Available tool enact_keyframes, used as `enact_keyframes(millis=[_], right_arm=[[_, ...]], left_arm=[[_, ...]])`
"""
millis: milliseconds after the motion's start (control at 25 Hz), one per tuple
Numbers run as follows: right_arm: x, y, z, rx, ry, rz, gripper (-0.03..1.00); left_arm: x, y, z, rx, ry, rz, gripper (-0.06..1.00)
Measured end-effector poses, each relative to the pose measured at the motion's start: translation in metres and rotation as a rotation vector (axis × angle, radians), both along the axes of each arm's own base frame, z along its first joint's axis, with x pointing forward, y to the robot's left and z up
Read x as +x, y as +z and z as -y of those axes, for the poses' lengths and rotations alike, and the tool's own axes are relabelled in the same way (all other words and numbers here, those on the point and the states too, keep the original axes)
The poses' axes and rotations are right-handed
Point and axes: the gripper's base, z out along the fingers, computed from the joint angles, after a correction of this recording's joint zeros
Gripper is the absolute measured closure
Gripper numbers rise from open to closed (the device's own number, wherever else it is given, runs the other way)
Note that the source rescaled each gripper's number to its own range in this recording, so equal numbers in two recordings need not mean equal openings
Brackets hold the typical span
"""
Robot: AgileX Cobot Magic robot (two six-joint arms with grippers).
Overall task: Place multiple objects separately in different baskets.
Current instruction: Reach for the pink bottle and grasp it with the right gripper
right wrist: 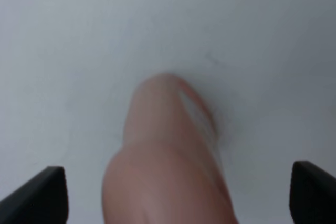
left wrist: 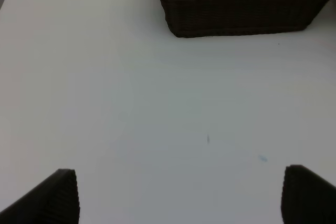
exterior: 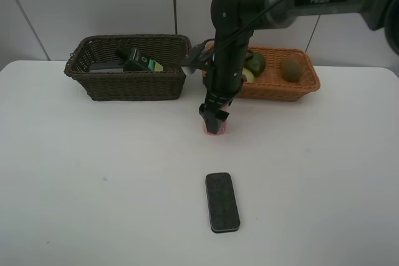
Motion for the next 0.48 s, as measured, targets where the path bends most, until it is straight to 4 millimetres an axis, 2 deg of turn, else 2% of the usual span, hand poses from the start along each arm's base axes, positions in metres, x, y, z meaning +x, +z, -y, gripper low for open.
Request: enact_keyframes(millis=[80,160,200,280,360,480], right_arm=[[0.0001,0.0000,-0.0001,0.001,0.000,0.002,0.00],[0.0005,0.0000,-0.0004,0.004,0.000,0.005,0.13],[0.0007,0.0000,-0.0005,0.006,-0.002,0.008,0.25],[0.0013,0.0000,-0.0010,0.011,-0.002,0.014,0.57],[0.0016,0.0001,-0.0013,0.015,-0.003,0.018,0.96],[0.0025,0.0001,-0.0016,0.021,-0.006,0.025,0.97]], left_arm=[[0.0000,0.0000,0.0000,0.000,0.000,0.000,-0.06],[0.0000,0.0000,0.0000,0.000,0.000,0.000,-0.06],[0.0000,0.0000,0.0000,0.000,0.000,0.000,-0.06],[0.0000,0.0000,0.0000,0.000,0.000,0.000,-0.06],[0.0000,0.0000,0.0000,0.000,0.000,0.000,-0.06],[0.0000,0.0000,0.0000,0.000,0.000,0.000,-0.06]])
